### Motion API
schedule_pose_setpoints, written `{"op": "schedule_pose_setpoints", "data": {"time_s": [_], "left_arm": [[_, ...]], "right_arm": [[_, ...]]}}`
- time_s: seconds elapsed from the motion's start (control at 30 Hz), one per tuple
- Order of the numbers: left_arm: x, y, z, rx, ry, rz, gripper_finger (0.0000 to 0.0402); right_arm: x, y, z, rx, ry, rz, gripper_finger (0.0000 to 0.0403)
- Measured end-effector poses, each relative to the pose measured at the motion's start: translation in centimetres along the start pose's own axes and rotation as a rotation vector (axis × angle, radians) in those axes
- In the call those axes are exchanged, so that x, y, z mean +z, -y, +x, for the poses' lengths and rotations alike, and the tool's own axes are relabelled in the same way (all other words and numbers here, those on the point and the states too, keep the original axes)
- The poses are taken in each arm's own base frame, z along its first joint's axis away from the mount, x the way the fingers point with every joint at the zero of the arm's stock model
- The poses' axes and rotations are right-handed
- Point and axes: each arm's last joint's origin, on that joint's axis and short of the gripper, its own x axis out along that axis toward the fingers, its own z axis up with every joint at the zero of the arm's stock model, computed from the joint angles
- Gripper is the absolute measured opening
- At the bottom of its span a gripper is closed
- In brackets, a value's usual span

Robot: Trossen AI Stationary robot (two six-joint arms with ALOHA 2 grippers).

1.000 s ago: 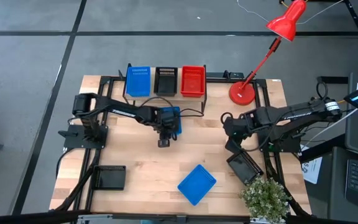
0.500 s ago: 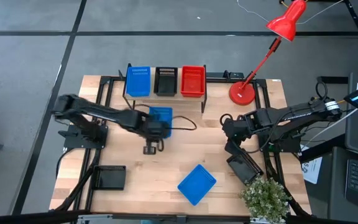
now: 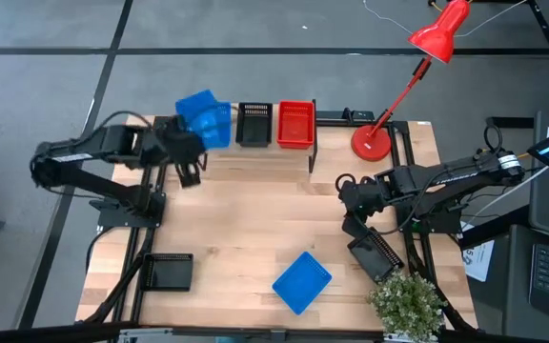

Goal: Stack baskets on shelf by color
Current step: Stack the top blue bin on top of the blue bin on the shelf

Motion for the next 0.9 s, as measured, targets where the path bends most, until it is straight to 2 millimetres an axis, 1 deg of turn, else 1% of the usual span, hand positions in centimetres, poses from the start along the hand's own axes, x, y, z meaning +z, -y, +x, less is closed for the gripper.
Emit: {"op": "schedule_pose_setpoints", "data": {"time_s": [0.07, 0.2, 0.27, 0.4, 0.53, 0.6, 0.7, 0.9], "left_arm": [[-0.4, -1.2, 0.4, 0.022, -0.041, 0.03, 0.0], [-1.0, -3.1, 1.9, -0.01, -0.111, 0.067, 0.0], [-1.1, -3.8, 3.3, -0.022, -0.158, 0.103, 0.0], [-1.7, -5.2, 7.0, -0.028, -0.292, 0.122, 0.0], [-2.0, -6.3, 9.3, -0.093, -0.318, 0.098, 0.0], [-2.1, -6.6, 9.7, -0.105, -0.325, 0.101, 0.0], [-2.1, -6.6, 10.4, -0.136, -0.331, 0.111, 0.0], [-2.1, -6.5, 10.2, -0.143, -0.326, 0.116, 0.0]], "right_arm": [[0.0, 0.0, 0.0, 0.003, 0.005, 0.001, 0.011], [0.2, -0.1, 0.0, 0.015, 0.019, 0.001, 0.011], [0.3, -0.2, 0.0, 0.023, 0.031, 0.0, 0.011], [0.5, -0.3, 0.0, 0.036, 0.047, 0.001, 0.011], [0.5, -0.3, 0.0, 0.035, 0.046, 0.001, 0.011], [0.5, -0.3, 0.0, 0.035, 0.046, 0.004, 0.011], [0.5, -0.3, 0.0, 0.035, 0.045, 0.004, 0.011], [0.5, -0.3, 0.0, 0.035, 0.045, 0.004, 0.011]]}}
